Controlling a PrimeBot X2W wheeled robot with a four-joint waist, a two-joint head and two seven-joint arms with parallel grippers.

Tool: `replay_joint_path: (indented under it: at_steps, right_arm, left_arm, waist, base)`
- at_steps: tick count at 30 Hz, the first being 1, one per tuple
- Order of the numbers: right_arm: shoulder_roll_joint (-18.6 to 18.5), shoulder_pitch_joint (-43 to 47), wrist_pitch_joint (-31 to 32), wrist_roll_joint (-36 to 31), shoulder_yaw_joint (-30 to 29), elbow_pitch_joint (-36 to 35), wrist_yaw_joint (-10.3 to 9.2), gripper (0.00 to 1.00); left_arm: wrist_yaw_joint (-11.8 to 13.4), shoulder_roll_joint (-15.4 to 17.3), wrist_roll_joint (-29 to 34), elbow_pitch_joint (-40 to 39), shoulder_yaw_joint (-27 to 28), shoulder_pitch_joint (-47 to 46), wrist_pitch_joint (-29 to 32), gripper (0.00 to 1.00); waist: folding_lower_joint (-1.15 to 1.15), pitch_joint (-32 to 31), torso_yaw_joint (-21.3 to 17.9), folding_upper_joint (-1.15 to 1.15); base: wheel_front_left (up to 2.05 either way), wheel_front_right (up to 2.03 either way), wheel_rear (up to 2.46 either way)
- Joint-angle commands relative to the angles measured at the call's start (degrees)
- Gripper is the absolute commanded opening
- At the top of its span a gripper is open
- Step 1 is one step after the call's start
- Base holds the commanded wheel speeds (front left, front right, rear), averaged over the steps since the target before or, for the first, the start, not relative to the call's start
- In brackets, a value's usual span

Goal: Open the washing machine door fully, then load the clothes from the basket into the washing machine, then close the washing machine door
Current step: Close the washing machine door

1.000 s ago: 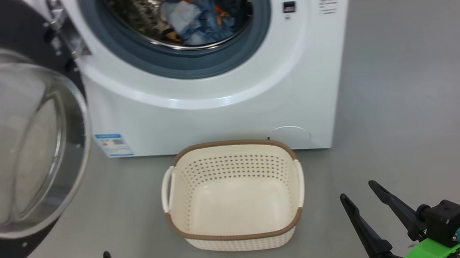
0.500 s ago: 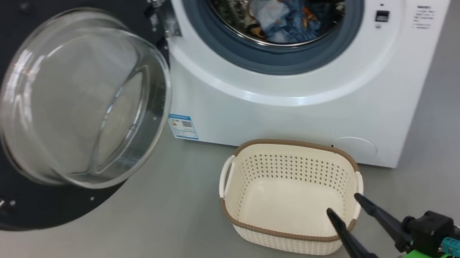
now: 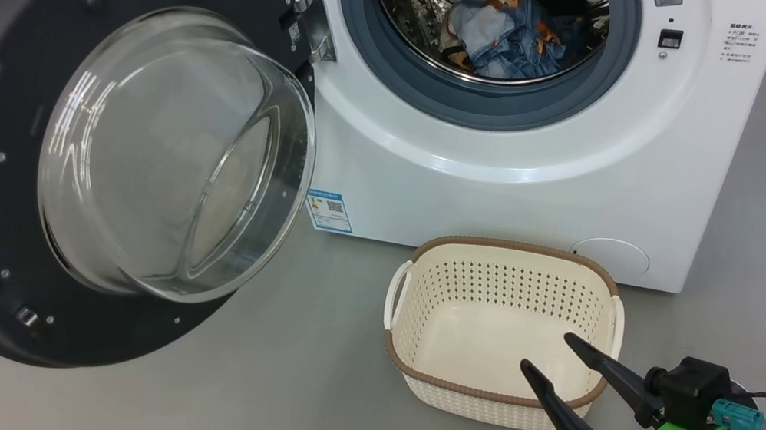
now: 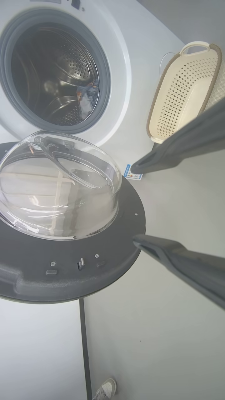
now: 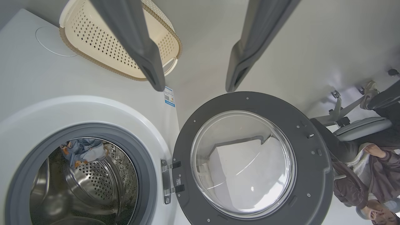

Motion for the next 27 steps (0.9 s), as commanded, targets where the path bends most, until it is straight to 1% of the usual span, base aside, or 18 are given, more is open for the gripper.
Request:
replay_joint_path:
  at_steps: [1,11,25,26,27]
  right_arm:
    - [-0.26,-2.32,-0.68,0.51,1.57,-1.14,0.09,1.0]
    - [-0.78,-2.35,-1.13,1.02,2.11,-0.35,0.09,1.0]
    - [-0.52,-1.73,-1.12,0.59,1.66,-0.46,0.09,1.0]
    - [-0.51,-1.67,-1.1,0.55,1.62,-0.49,0.09,1.0]
    - [-0.5,-1.61,-1.08,0.5,1.58,-0.52,0.09,1.0]
  left_arm:
    - [0.52,1.08,-0.23,-1.74,2.25,-1.05,-0.36,1.0]
    - [0.81,1.28,-0.38,-1.82,1.93,-0.81,-0.35,1.0]
    - [1.13,1.69,-0.77,-1.82,1.42,-1.04,-0.2,1.0]
    - [1.12,1.71,-0.86,-1.89,1.45,-1.08,-0.21,0.37]
    - [1.12,1.76,-0.89,-2.03,1.52,-1.13,-0.22,0.0]
  waist:
    - [0.0,0.02,-0.01,0.0]
    - [0.0,-0.36,-0.3,0.0]
    - [0.0,-0.72,-0.64,0.0]
    - [0.0,-0.69,-0.63,0.0]
    - [0.0,-0.67,-0.63,0.0]
  base:
    - [0.0,0.0,0.0]
    - [0.0,0.0,0.0]
    - [0.0,0.0,0.0]
    - [0.0,0.0,0.0]
    - [0.0,0.0,0.0]
